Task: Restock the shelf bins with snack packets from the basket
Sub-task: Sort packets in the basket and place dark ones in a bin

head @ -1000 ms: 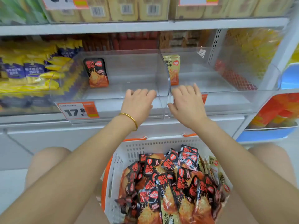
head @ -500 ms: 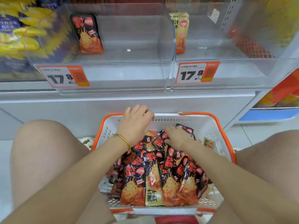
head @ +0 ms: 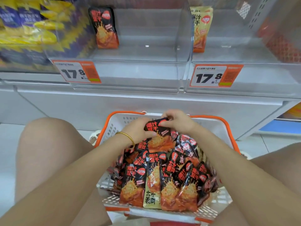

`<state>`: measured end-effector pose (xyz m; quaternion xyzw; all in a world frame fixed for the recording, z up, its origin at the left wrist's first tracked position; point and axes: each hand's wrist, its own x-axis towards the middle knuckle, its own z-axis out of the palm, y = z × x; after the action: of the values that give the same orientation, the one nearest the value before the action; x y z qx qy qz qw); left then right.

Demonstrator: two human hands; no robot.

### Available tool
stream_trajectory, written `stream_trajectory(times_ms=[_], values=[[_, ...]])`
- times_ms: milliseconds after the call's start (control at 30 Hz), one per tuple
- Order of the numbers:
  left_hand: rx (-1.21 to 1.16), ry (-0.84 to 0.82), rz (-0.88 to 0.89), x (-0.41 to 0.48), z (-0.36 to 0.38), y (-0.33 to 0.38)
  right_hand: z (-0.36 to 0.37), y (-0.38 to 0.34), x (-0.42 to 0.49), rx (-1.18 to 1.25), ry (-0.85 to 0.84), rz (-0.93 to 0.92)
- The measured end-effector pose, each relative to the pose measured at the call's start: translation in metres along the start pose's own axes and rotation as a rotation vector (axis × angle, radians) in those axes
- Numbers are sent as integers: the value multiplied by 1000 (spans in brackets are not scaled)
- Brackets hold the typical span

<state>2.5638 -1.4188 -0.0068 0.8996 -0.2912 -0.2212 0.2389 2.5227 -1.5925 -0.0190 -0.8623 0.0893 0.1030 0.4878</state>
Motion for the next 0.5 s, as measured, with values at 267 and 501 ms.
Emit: stream_trajectory(times_ms=[267, 501], values=[[-215, 212, 77, -31, -87, 26, -11, -78, -39, 364, -118, -28], [-443, 870, 291, -48, -177, 25, -37, -205, -26, 441, 98, -284]])
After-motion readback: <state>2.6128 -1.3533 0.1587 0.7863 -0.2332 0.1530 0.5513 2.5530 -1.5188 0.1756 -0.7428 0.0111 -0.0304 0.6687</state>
